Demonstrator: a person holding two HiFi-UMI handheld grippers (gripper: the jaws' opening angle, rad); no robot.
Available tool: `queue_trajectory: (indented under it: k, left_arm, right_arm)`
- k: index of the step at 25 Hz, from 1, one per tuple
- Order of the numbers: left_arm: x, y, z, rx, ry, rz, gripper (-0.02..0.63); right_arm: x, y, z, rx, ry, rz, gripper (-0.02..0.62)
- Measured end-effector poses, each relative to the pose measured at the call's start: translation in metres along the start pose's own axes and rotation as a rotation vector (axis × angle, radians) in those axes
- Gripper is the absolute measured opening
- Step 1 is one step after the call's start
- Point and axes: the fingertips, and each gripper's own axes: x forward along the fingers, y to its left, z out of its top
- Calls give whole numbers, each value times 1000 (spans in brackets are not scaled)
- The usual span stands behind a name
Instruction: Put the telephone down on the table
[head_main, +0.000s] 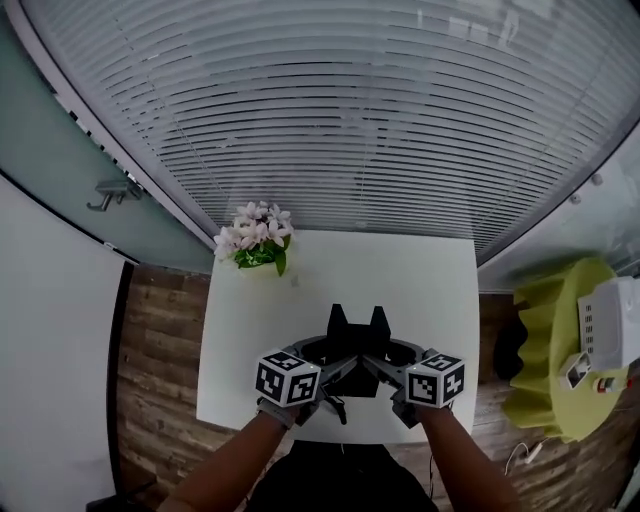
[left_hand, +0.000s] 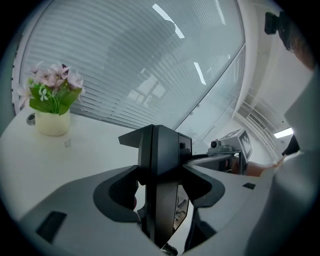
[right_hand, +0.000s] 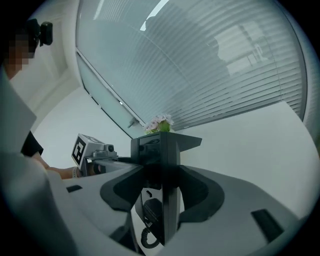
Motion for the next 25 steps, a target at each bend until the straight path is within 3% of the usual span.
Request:
queue_trajectory:
  k: [15,25]
  left_arm:
    - [65,72,-6,-89,116,-47,279]
    - [87,97,-9,-156,133,-47,278]
  right_arm:
    - [56,-78,-3,112,96,-57,233]
    - [75,-106,-6,164,126,-59,232]
